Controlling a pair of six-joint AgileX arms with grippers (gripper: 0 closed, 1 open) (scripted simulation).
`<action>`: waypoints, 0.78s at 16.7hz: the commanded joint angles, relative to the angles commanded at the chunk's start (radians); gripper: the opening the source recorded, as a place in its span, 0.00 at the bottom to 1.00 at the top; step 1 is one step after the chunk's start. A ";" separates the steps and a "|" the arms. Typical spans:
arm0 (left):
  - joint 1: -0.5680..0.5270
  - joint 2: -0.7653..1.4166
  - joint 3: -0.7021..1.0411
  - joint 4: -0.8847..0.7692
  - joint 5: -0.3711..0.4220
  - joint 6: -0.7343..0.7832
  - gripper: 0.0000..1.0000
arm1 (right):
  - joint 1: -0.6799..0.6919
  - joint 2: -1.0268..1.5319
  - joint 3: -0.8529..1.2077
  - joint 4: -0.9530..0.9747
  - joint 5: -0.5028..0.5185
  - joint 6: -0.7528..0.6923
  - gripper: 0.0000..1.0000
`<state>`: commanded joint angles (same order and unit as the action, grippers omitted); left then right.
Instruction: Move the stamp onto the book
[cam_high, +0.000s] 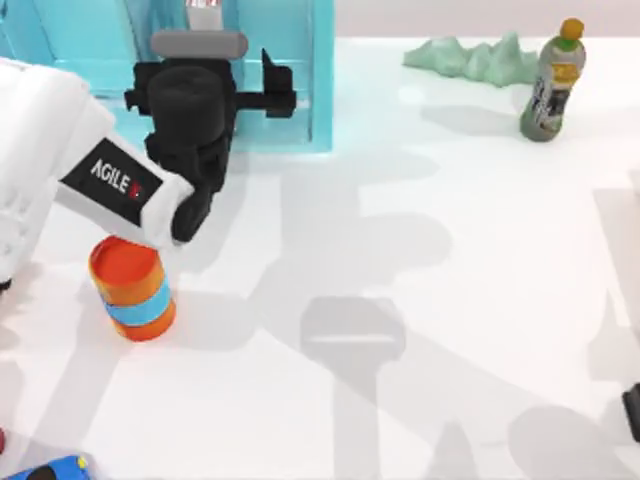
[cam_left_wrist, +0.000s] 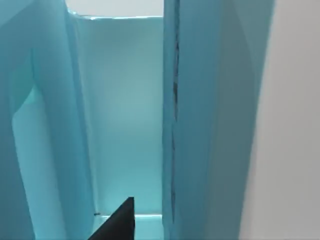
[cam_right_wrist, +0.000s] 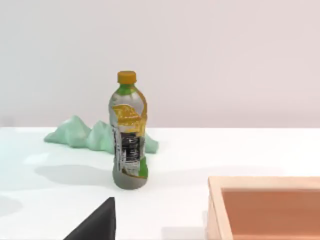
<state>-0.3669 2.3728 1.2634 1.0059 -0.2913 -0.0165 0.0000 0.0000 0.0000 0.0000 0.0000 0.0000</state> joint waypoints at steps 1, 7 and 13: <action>0.000 0.000 0.000 0.000 0.000 0.000 1.00 | 0.000 0.000 0.000 0.000 0.000 0.000 1.00; 0.000 0.000 0.000 0.000 0.000 0.000 0.77 | 0.000 0.000 0.000 0.000 0.000 0.000 1.00; 0.000 0.000 0.000 0.000 0.000 0.000 0.32 | 0.000 0.000 0.000 0.000 0.000 0.000 1.00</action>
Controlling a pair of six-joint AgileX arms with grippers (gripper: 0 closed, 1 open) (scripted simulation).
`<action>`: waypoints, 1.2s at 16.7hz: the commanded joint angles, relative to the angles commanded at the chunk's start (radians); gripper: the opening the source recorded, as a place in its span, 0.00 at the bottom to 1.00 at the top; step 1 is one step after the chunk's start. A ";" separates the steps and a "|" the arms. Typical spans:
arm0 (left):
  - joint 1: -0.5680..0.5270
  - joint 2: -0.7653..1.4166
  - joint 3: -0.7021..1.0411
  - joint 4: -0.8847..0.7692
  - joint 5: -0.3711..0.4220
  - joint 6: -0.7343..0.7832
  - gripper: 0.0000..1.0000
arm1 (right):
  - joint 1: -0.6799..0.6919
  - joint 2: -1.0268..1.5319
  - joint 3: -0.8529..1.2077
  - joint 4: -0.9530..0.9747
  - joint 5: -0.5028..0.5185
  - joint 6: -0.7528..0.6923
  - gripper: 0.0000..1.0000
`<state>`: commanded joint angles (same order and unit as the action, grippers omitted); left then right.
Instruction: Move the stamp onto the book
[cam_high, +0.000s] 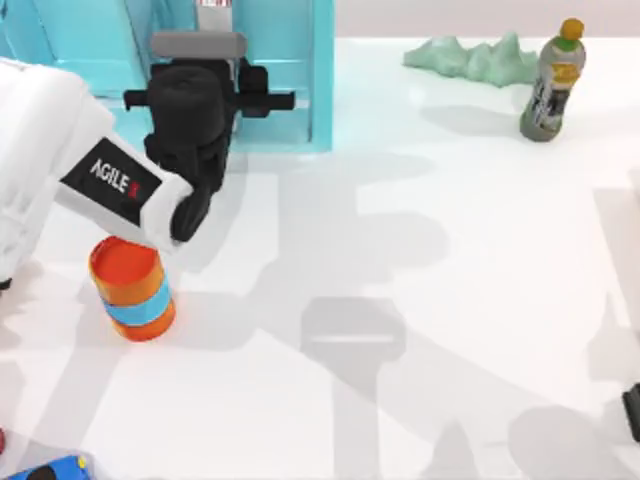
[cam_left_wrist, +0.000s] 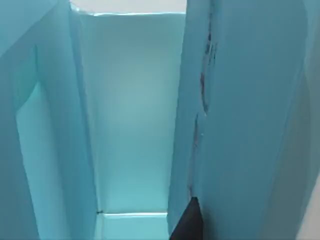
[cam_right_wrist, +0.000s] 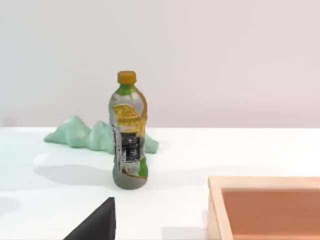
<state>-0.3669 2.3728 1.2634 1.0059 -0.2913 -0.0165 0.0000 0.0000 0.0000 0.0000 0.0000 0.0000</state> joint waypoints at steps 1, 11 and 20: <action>0.000 0.000 0.000 0.000 0.000 0.000 0.25 | 0.000 0.000 0.000 0.000 0.000 0.000 1.00; 0.000 0.000 0.000 0.000 0.000 0.000 0.00 | 0.000 0.000 0.000 0.000 0.000 0.000 1.00; -0.041 -0.223 -0.009 -0.191 -0.080 0.001 0.00 | 0.000 0.000 0.000 0.000 0.000 0.000 1.00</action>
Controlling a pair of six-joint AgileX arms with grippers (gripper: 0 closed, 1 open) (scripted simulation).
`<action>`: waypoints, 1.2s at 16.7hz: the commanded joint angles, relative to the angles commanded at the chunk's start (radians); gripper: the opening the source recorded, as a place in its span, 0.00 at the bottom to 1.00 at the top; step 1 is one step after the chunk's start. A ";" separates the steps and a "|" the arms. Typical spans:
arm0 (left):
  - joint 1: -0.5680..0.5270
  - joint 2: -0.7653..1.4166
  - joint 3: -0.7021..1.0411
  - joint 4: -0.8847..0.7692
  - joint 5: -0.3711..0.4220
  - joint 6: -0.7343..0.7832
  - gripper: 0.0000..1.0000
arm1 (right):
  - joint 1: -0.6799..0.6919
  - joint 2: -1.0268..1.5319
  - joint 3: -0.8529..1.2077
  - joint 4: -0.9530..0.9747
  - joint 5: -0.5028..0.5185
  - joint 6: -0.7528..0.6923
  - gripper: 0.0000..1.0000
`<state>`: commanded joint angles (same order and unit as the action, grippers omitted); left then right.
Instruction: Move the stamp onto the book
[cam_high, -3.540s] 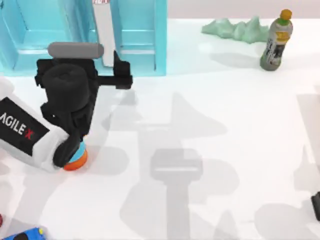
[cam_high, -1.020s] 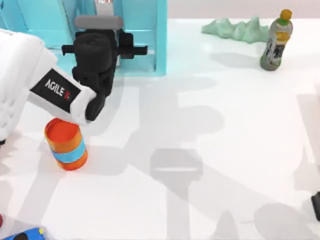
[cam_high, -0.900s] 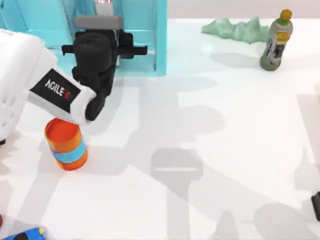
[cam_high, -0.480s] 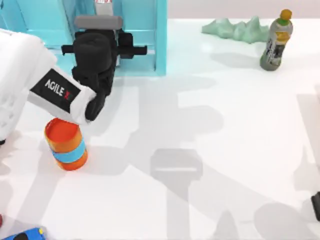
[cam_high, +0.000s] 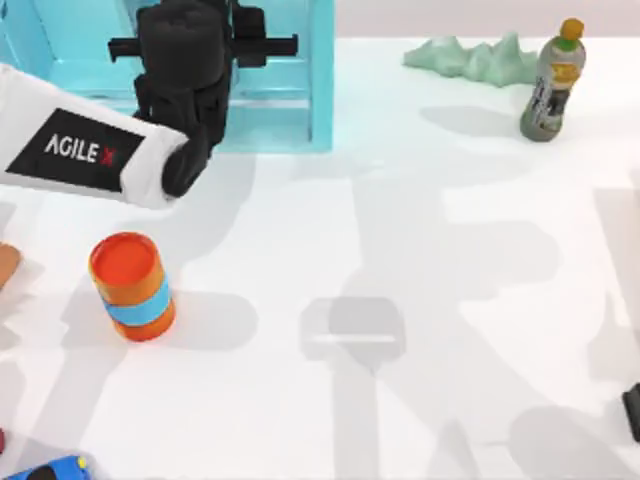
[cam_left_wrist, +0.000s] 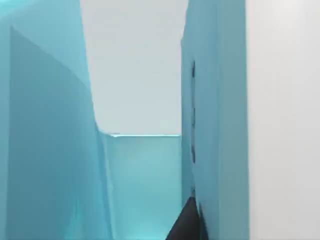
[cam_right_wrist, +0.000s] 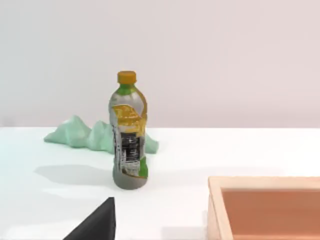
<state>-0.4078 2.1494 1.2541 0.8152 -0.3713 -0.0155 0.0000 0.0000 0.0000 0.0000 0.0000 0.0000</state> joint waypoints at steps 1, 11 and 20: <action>-0.014 -0.066 -0.011 -0.046 -0.019 0.001 0.00 | 0.000 0.000 0.000 0.000 0.000 0.000 1.00; -0.183 -0.769 -0.364 -0.406 -0.162 -0.024 0.00 | 0.000 0.000 0.000 0.000 0.000 0.000 1.00; -0.210 -0.848 -0.451 -0.435 -0.185 -0.025 0.00 | 0.000 0.000 0.000 0.000 0.000 0.000 1.00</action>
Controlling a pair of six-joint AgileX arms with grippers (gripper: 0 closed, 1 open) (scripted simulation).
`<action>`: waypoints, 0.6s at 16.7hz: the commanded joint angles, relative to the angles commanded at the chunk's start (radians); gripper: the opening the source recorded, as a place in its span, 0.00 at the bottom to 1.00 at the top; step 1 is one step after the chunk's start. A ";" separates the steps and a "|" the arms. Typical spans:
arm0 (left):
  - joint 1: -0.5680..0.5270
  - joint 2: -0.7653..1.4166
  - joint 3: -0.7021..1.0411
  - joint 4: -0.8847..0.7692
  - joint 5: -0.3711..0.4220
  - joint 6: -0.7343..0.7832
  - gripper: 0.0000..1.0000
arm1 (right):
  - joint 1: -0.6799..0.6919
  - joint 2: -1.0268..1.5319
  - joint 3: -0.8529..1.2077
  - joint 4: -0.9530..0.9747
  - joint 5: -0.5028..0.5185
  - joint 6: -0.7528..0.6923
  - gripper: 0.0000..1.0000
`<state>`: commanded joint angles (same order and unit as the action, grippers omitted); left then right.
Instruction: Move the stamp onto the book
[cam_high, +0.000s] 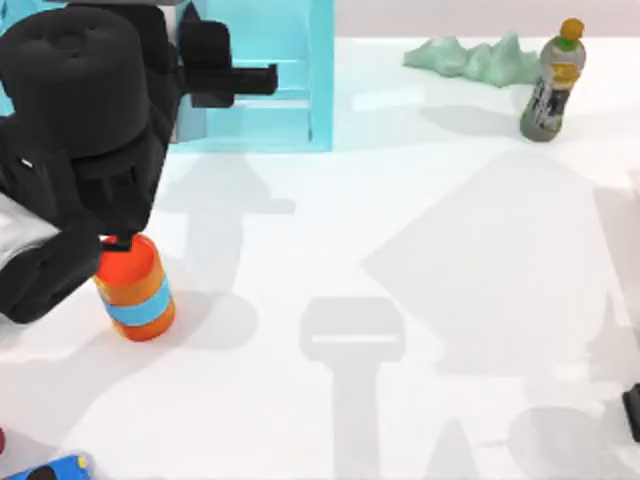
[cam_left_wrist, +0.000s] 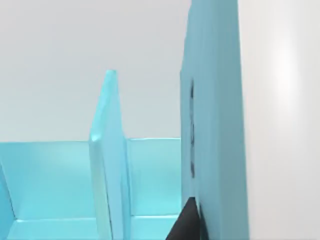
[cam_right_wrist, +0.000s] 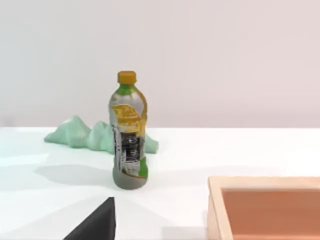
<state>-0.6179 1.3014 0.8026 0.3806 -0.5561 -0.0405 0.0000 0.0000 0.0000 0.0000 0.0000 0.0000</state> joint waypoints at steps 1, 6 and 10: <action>-0.004 0.004 0.002 -0.002 -0.004 -0.010 0.00 | 0.000 0.000 0.000 0.000 0.000 0.000 1.00; -0.077 0.089 0.046 -0.034 -0.072 -0.215 0.00 | 0.000 0.000 0.000 0.000 0.000 0.000 1.00; -0.184 0.208 0.107 -0.084 -0.173 -0.556 0.00 | 0.000 0.000 0.000 0.000 0.000 0.000 1.00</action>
<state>-0.8016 1.5091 0.9099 0.2969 -0.7296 -0.5964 0.0000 0.0000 0.0000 0.0000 0.0000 0.0000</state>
